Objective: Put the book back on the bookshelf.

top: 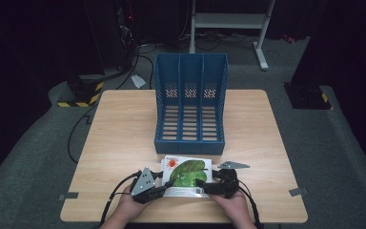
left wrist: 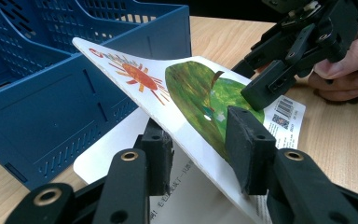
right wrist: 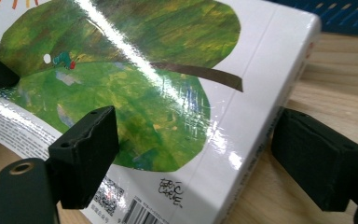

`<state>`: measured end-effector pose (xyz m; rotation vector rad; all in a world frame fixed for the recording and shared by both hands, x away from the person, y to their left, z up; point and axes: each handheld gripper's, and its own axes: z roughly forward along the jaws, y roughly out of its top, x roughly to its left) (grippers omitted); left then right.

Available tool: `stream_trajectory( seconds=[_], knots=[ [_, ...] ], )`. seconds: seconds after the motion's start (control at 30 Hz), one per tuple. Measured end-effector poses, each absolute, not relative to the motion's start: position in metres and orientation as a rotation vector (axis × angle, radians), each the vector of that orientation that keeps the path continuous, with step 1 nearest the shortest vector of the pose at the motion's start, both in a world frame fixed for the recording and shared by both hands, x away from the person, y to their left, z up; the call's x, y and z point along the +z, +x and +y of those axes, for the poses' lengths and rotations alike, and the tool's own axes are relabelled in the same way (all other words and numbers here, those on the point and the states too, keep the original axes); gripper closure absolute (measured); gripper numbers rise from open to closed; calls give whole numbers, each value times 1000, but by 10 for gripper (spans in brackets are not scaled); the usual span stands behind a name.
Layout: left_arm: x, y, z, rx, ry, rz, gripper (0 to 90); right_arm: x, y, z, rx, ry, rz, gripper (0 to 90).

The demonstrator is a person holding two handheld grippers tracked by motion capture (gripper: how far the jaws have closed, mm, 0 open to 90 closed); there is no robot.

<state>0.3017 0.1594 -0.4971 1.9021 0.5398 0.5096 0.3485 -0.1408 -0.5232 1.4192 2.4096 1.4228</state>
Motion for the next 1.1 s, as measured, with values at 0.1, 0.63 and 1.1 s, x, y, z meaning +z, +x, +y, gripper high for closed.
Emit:
stream_trajectory(
  seconds=[0.1, 0.63, 1.1],
  knots=[
    [-497, 302, 160, 507, 1902, 541, 617, -523, 349, -140, 1426, 1416, 2420, 144],
    [-499, 299, 160, 453, 1880, 634, 625, -511, 339, -149, 1427, 1371, 2339, 316],
    [-503, 303, 159, 433, 1897, 646, 624, -502, 332, -153, 1430, 1308, 2241, 378]
  ],
)
